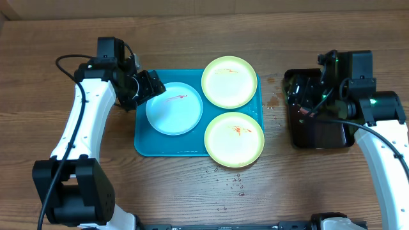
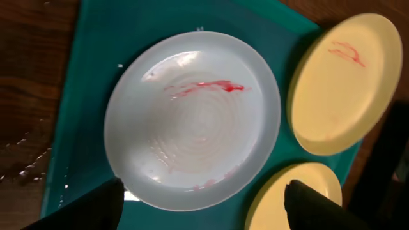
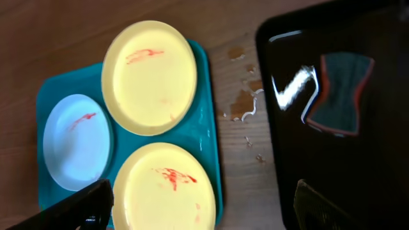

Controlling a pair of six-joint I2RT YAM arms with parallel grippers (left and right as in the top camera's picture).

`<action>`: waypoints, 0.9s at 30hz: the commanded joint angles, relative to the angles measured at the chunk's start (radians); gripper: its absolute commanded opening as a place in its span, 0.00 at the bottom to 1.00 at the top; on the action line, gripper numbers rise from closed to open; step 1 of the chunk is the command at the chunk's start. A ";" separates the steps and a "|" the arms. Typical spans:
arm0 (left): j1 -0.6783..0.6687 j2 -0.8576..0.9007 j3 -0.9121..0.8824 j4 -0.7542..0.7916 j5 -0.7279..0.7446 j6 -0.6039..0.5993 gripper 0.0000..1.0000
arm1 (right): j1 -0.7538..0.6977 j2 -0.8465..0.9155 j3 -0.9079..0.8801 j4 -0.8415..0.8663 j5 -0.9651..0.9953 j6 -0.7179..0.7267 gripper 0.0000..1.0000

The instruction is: Clean dirty plates on tray and stack at the side

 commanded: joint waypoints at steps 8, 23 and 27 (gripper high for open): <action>-0.013 0.000 0.021 -0.095 -0.265 -0.100 0.77 | -0.049 -0.004 0.029 -0.034 0.060 0.135 0.92; -0.062 0.000 -0.108 -0.053 -0.312 -0.174 0.68 | -0.146 -0.004 0.029 -0.087 0.072 0.130 0.93; -0.062 0.000 -0.191 0.029 -0.311 -0.197 0.65 | -0.146 -0.004 0.029 -0.086 0.082 0.131 0.93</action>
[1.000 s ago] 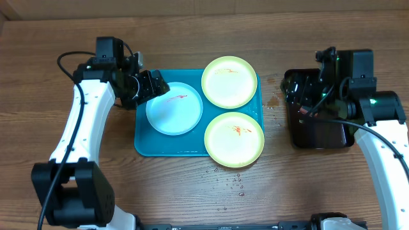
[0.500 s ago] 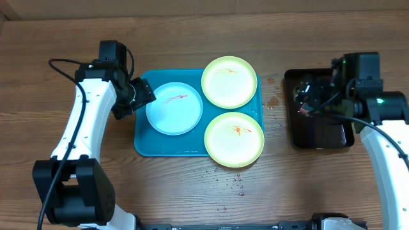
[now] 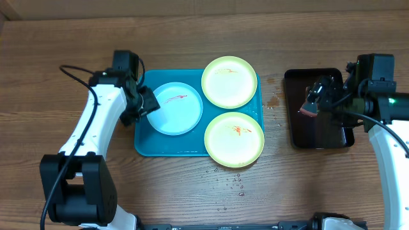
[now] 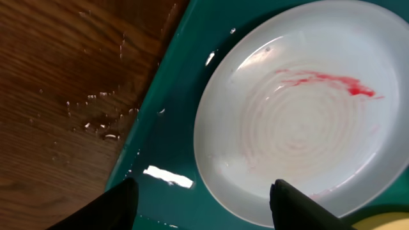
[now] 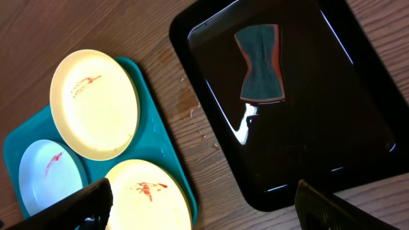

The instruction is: Clean dirty plates on tray and stack at the side

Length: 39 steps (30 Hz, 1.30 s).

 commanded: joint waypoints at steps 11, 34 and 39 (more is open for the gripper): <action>-0.010 0.021 -0.085 0.089 -0.029 -0.043 0.45 | -0.002 -0.004 0.028 0.015 0.028 0.005 0.90; -0.015 0.180 -0.085 0.177 0.017 -0.045 0.04 | -0.002 0.153 0.018 0.030 0.050 -0.034 0.80; -0.015 0.180 -0.062 0.196 0.011 0.061 0.04 | -0.002 0.153 0.020 0.029 0.038 -0.087 0.71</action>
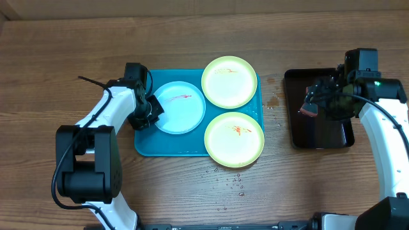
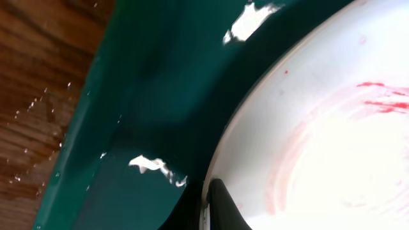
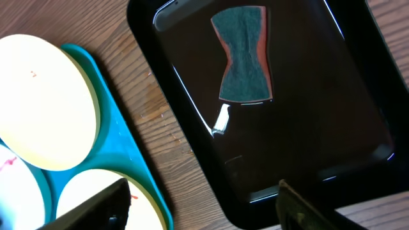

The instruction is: Clean dirty plates on tray and stack at the side

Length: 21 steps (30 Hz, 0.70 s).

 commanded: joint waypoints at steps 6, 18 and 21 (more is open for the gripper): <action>-0.006 0.012 0.108 -0.043 -0.068 0.316 0.04 | -0.002 -0.007 0.021 0.005 -0.034 -0.107 0.66; -0.007 0.013 0.150 -0.119 -0.061 0.795 0.04 | -0.002 0.089 0.025 0.127 0.051 -0.222 0.65; -0.007 0.013 0.150 -0.122 -0.056 0.800 0.04 | -0.002 0.179 0.025 0.169 0.057 -0.222 0.64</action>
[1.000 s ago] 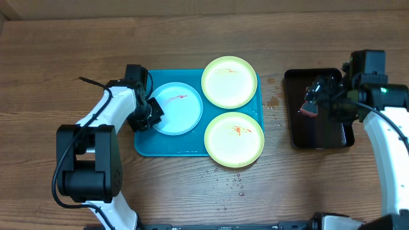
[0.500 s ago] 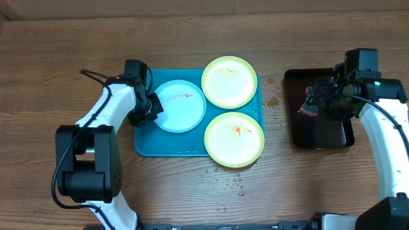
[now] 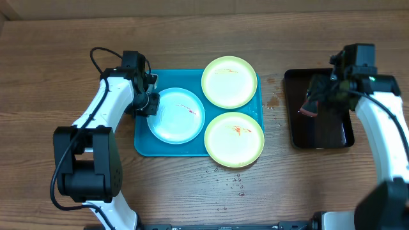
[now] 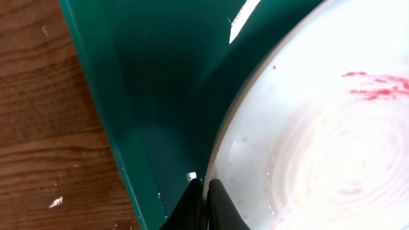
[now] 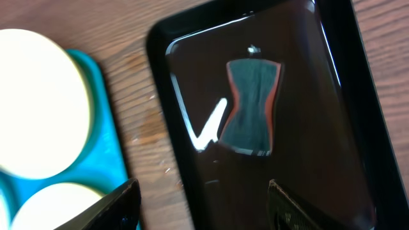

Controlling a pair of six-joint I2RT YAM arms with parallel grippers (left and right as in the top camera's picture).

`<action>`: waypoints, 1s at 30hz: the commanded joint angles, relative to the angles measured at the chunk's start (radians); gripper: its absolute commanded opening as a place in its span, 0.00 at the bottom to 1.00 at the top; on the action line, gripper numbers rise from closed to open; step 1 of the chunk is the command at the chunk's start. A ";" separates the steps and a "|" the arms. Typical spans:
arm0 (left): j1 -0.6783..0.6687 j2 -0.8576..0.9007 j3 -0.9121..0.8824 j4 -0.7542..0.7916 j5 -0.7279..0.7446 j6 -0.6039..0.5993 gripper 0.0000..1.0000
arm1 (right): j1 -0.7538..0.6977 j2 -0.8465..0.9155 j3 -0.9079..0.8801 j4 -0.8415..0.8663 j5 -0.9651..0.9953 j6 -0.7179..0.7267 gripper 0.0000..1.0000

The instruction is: Clean dirty plates on tray and stack at the side

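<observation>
A white plate (image 3: 176, 116) with a red smear (image 4: 377, 89) lies at the left of the teal tray (image 3: 144, 145). My left gripper (image 4: 206, 191) is shut on the plate's left rim, one finger above and one below; overhead, the left gripper (image 3: 150, 104) sits at the tray's left side. Two yellow plates, the far one (image 3: 229, 82) and the near one (image 3: 234, 139), each with red smears, fill the tray's right half. My right gripper (image 5: 208, 211) hangs open above the black tray (image 5: 339, 128), short of the sponge (image 5: 252, 105) lying in it.
Water drops (image 3: 233, 182) dot the wood in front of the teal tray, and a small spill (image 3: 275, 99) lies between the two trays. The black tray (image 3: 345, 137) stands at the right side of the table.
The white plate has shifted slightly toward the front and turned, with my left gripper still shut on its rim. The right gripper has shifted a little over the black tray and stays open.
My left gripper was open above the white plate, then open at its left edge, then shut on its rim, and the plate has now been shifted. My right gripper stayed open over the black tray with the sponge lying there throughout.
</observation>
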 commanded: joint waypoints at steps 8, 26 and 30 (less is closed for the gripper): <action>-0.006 0.008 0.015 -0.017 0.004 -0.041 0.04 | -0.002 0.232 0.021 0.153 0.130 -0.017 0.52; -0.006 0.008 0.015 -0.015 -0.007 0.006 0.04 | -0.002 0.371 -0.012 0.180 0.163 0.041 0.12; -0.006 0.008 0.015 -0.015 -0.007 0.006 0.04 | -0.002 0.358 0.005 0.156 0.163 0.063 0.04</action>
